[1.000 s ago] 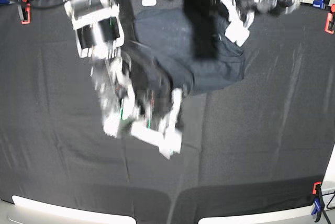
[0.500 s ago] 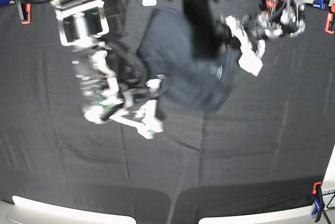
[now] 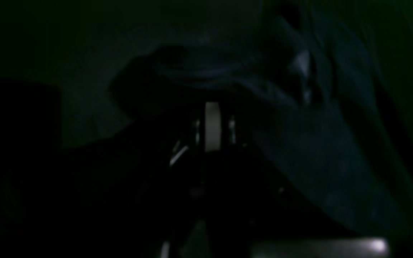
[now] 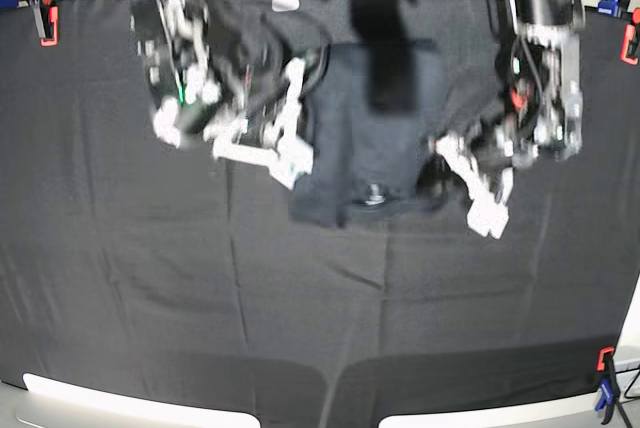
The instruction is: Layout the t-shirt on the table in an organized manner, then fold the t-shirt properly
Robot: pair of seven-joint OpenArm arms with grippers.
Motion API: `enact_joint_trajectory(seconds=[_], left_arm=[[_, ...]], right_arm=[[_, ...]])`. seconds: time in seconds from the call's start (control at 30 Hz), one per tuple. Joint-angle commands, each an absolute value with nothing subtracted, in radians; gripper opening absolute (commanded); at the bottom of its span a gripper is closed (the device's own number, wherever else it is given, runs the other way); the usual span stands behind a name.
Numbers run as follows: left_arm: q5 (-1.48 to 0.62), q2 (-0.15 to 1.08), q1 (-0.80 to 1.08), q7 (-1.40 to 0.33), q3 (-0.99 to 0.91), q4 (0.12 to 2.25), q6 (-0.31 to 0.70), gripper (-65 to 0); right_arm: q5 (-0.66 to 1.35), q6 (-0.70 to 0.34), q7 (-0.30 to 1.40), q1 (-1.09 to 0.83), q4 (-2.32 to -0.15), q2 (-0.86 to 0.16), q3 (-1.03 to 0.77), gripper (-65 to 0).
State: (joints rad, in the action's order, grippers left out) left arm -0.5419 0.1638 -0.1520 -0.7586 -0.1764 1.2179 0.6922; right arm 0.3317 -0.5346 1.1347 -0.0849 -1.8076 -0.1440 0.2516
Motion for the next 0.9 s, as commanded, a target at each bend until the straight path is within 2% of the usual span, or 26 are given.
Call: enact_joint_trajectory(seconds=[0.0, 0.17, 0.33, 0.47, 0.6, 0.87], left_arm=[[-0.566, 0.169, -0.187, -0.732, -0.177, 1.235, 0.698, -65.0], [-0.569, 0.17, -0.216, -0.756, -0.177, 1.24, 0.698, -65.0], [-0.58, 0.17, -0.147, -0.732, -0.192, 1.332, 0.698, -65.0], [-0.575, 0.17, -0.018, -0.717, -0.262, 1.52, 0.673, -65.0], [-0.575, 0.169, 0.147, -0.723, -0.352, 1.705, 0.665, -65.0], [-0.576, 0.169, 0.523, -0.74, -0.577, 1.928, 0.665, -65.0]], right_arm=[[0.352, -0.533, 1.1, -0.088, -1.838, -0.141, 0.249, -65.0], [0.272, -0.475, 1.035, -0.112, -1.848, -0.147, 0.219, -65.0], [0.245, -0.463, 1.029, -0.119, -1.878, -0.146, 0.03, -65.0], [0.318, -0.469, 1.046, -0.154, -1.947, -0.146, -0.161, -65.0], [0.434, -0.522, 1.108, -0.238, -2.057, -0.146, -0.31, -65.0], [0.557, -0.527, 1.131, -0.553, -2.278, -0.125, -0.491, -65.0]])
